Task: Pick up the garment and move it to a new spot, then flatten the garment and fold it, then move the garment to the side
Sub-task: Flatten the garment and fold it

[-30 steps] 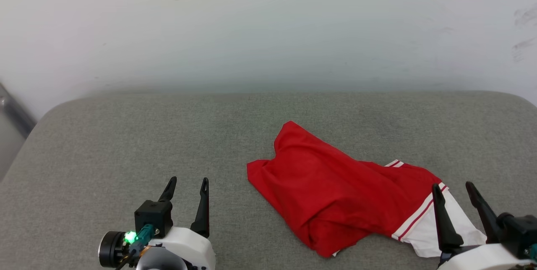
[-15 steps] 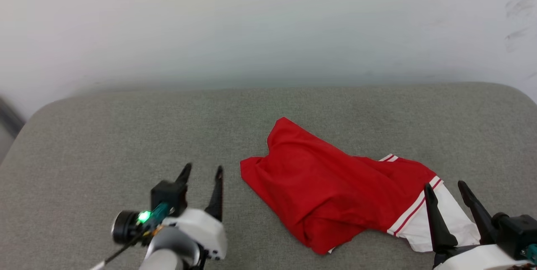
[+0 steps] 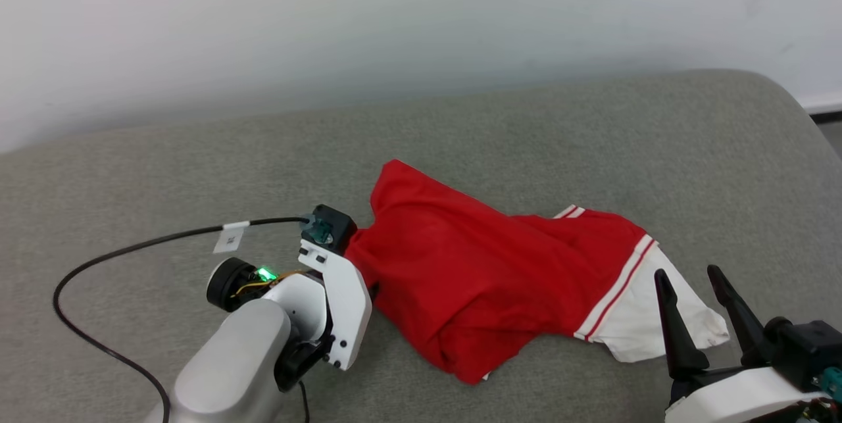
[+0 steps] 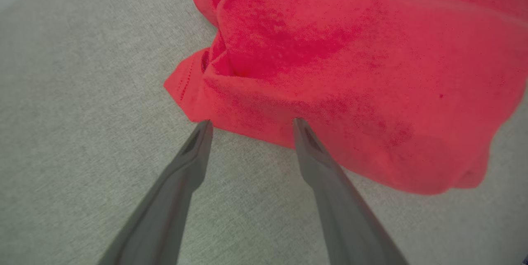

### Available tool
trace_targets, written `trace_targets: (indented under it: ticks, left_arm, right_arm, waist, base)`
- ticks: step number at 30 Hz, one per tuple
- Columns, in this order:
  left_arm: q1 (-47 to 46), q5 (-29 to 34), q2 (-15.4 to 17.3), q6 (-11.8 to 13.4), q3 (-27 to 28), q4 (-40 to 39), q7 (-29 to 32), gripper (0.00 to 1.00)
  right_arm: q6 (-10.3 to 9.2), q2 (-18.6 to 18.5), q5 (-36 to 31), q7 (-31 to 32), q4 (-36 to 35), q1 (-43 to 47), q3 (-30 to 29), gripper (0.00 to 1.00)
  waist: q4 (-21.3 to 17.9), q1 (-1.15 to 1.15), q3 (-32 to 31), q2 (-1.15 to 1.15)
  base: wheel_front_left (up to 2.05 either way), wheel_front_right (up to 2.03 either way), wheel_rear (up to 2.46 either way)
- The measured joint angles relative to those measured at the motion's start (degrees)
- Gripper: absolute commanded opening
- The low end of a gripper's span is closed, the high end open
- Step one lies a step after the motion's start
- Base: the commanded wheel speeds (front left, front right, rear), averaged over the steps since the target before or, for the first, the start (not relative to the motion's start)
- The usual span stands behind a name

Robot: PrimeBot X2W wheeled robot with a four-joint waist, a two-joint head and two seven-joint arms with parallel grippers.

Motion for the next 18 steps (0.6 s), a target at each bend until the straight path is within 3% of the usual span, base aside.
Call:
trace_targets:
  ticks: [3, 11, 12, 14, 18]
  left_arm:
    - [-1.7, -0.9, 1.0, -1.4, -1.7, 2.7, 5.8, 1.0]
    - [-5.0, -4.8, 2.2, -2.7, -3.5, 7.3, 14.2, 1.0]
    - [-5.3, -5.4, 2.3, -2.8, -3.7, 7.6, 15.1, 0.78]
    - [-5.8, -6.5, 2.5, -2.8, -4.0, 7.9, 16.3, 0.0]
    - [-6.2, -7.7, 2.4, -3.1, -4.8, 8.2, 16.3, 0.0]
  right_arm:
    - [0.0, 0.0, 0.6, -0.8, 0.8, -0.6, 0.3, 1.0]
    - [0.0, 0.0, 1.9, -2.6, 3.0, -2.1, 0.9, 1.0]
    - [0.0, 0.0, 1.9, -2.7, 3.3, -2.3, 0.9, 1.0]
    - [0.0, 0.0, 2.1, -3.0, 3.6, -2.6, 0.9, 1.0]
    - [0.0, 0.0, 2.2, -3.2, 4.1, -2.7, 0.7, 1.0]
  waist:
    - [-1.6, 0.0, 1.6, 0.0]
    - [-5.5, 0.0, 4.9, 0.0]
    - [-5.8, 0.0, 5.1, 0.0]
    - [-6.3, 0.0, 5.5, 0.0]
    - [-6.6, 0.0, 5.5, 0.0]
  base:
    - [0.0, 0.0, 0.0]
    - [0.0, 0.0, 0.0]
    - [0.0, 0.0, 0.0]
    - [0.0, 0.0, 0.0]
    - [0.0, 0.0, 0.0]
